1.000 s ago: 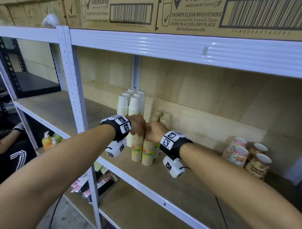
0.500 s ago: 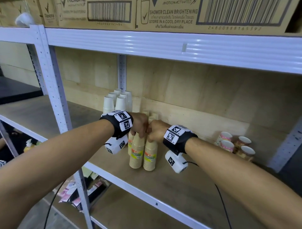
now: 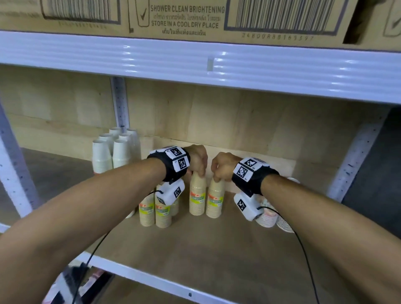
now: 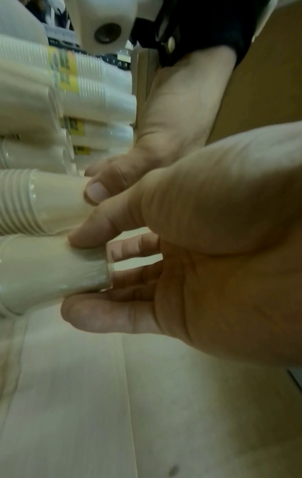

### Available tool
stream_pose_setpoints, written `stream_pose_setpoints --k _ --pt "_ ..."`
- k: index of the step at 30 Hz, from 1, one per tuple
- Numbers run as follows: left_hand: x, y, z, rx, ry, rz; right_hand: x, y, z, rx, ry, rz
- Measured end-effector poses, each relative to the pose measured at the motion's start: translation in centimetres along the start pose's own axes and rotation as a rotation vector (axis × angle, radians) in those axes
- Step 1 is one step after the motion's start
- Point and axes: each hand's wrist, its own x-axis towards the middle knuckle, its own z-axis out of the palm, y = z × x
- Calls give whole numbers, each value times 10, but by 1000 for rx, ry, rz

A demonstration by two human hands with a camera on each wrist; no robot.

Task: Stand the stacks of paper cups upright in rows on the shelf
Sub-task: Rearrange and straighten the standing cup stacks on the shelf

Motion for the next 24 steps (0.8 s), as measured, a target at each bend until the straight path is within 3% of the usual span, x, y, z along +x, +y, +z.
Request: stream_pose_setpoints --k 7,13,24 --pt "50 18 9 18 96 68 30 45 1 -20 120 61" --pt "93 25 24 -10 160 45 61 77 9 -15 197 117" --pt "146 16 44 -29 203 45 102 99 22 40 211 96"
